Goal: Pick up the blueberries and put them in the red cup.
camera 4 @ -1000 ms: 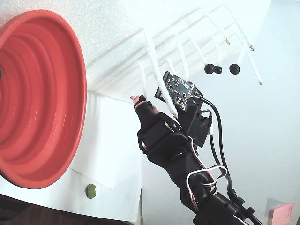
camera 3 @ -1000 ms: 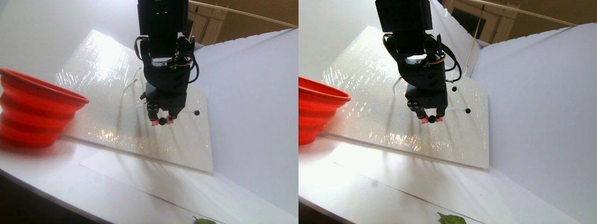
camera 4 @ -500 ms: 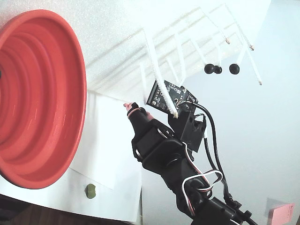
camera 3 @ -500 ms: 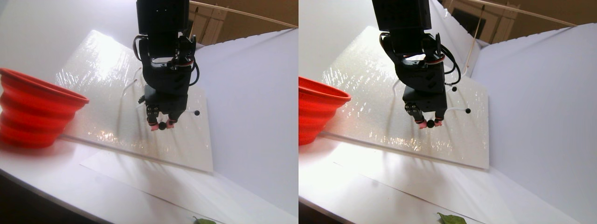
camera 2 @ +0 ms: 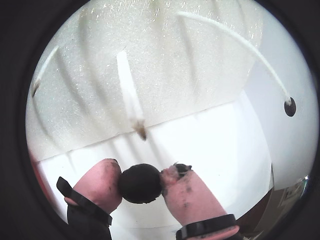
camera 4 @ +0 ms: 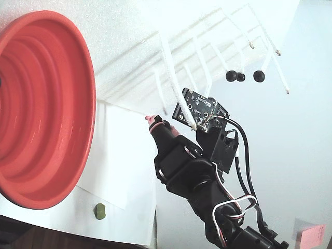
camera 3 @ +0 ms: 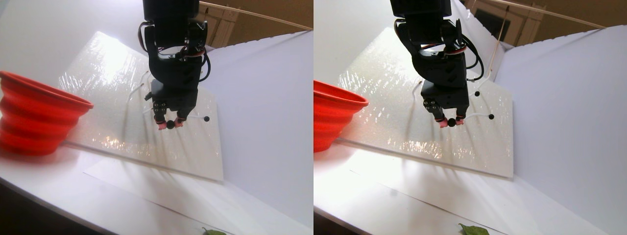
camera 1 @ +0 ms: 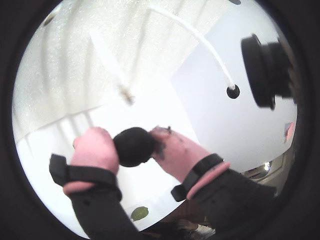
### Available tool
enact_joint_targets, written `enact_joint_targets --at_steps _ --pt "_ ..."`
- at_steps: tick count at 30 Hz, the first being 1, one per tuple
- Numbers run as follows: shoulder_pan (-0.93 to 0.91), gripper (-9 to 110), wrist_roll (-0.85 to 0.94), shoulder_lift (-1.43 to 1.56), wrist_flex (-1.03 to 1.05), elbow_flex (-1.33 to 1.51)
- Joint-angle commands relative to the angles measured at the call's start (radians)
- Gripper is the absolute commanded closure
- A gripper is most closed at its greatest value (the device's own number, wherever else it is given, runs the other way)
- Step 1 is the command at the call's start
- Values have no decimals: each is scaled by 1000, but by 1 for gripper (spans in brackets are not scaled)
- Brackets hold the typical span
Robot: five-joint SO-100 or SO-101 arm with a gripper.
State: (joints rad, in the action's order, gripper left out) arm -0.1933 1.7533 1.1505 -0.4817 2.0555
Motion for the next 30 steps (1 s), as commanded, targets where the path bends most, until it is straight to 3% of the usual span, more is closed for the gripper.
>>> enact_joint_targets --at_steps 1,30 --pt "-23 87 3 155 -29 17" --pt "147 87 -83 390 29 235"
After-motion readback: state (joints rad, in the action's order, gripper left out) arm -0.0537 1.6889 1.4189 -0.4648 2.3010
